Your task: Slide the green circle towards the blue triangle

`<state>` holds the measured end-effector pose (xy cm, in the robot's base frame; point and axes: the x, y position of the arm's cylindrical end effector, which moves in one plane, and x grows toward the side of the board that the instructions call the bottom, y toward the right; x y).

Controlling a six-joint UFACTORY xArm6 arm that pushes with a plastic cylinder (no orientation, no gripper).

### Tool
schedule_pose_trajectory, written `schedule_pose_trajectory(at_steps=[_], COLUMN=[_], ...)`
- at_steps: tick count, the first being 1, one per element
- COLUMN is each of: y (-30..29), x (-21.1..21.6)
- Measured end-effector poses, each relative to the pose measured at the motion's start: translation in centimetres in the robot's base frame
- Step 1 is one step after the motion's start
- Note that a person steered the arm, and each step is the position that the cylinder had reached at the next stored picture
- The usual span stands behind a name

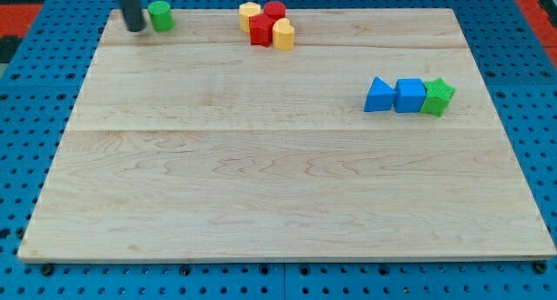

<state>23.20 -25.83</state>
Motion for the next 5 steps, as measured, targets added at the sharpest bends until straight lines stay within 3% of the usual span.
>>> schedule_pose_trajectory(at_steps=[1, 2, 4, 5], y=[-4.0, -3.1, 10.1, 12.0], x=[-3.2, -4.1, -3.2, 2.1])
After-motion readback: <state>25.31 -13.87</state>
